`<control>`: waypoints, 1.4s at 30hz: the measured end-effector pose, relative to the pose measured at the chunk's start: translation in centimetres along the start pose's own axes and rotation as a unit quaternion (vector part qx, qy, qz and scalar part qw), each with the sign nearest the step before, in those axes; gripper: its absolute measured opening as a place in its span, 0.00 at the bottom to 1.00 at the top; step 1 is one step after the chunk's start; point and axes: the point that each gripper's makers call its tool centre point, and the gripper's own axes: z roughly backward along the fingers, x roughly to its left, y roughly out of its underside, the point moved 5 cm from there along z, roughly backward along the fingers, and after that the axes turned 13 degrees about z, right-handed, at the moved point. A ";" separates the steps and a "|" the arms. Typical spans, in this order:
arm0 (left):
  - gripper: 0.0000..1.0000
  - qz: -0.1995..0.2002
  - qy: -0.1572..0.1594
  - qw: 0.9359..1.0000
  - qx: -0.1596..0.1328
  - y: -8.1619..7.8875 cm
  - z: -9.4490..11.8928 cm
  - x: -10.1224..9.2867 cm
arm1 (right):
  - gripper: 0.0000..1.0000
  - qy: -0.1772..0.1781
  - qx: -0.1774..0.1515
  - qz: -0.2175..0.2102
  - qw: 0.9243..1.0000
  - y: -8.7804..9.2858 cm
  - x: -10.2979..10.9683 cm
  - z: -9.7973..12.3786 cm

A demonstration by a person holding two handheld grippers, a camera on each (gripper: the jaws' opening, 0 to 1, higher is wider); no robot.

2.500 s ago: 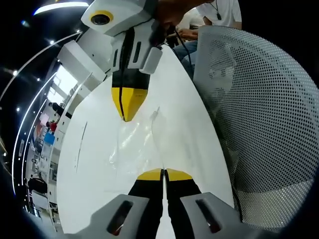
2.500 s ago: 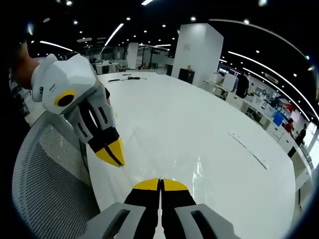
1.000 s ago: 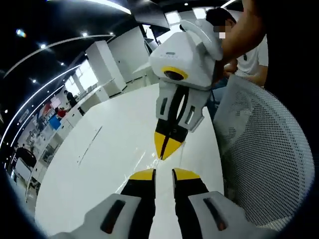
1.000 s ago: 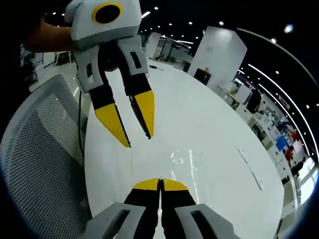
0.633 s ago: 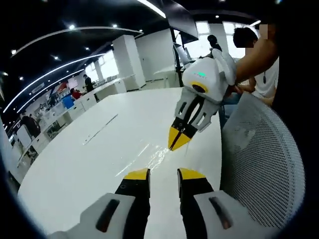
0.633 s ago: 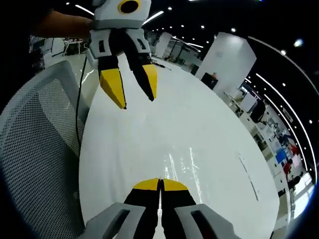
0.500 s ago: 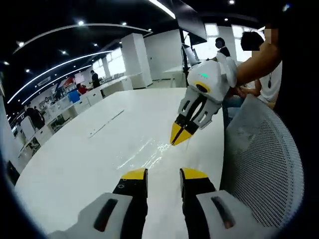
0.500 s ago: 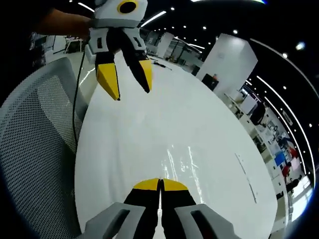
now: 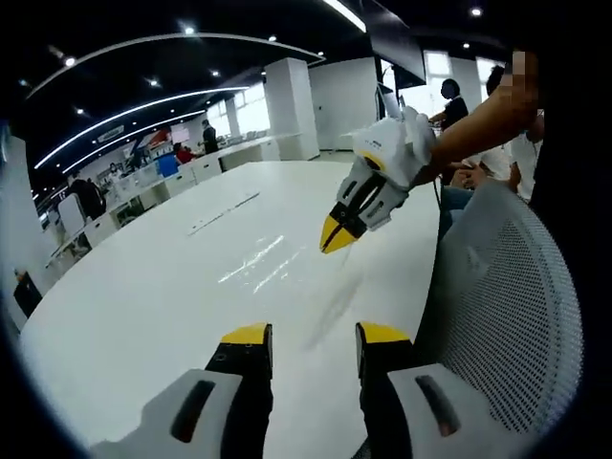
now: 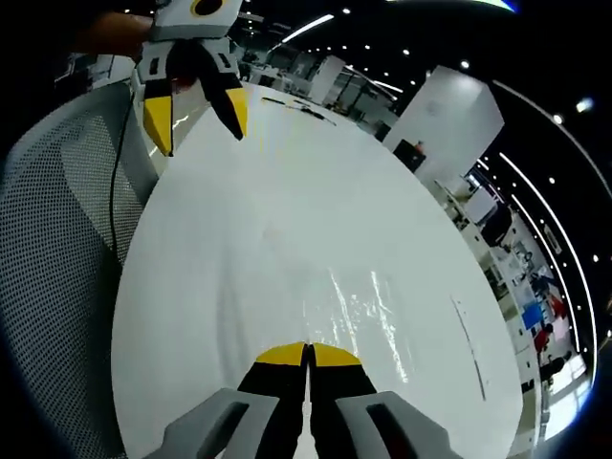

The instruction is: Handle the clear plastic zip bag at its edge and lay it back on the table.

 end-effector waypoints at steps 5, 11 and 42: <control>0.34 0.005 -0.001 1.000 0.009 1.2 0.0 -0.7 | 0.00 -0.002 0.007 0.009 1.000 0.5 -0.1 -0.8; 0.34 -0.004 -0.007 1.000 0.017 2.2 -0.5 -0.7 | 0.00 -0.010 0.019 0.006 1.000 1.2 0.4 -1.4; 0.40 0.005 -0.015 1.000 0.003 3.7 -0.9 0.0 | 0.40 0.035 0.000 -0.171 0.985 2.3 2.0 2.3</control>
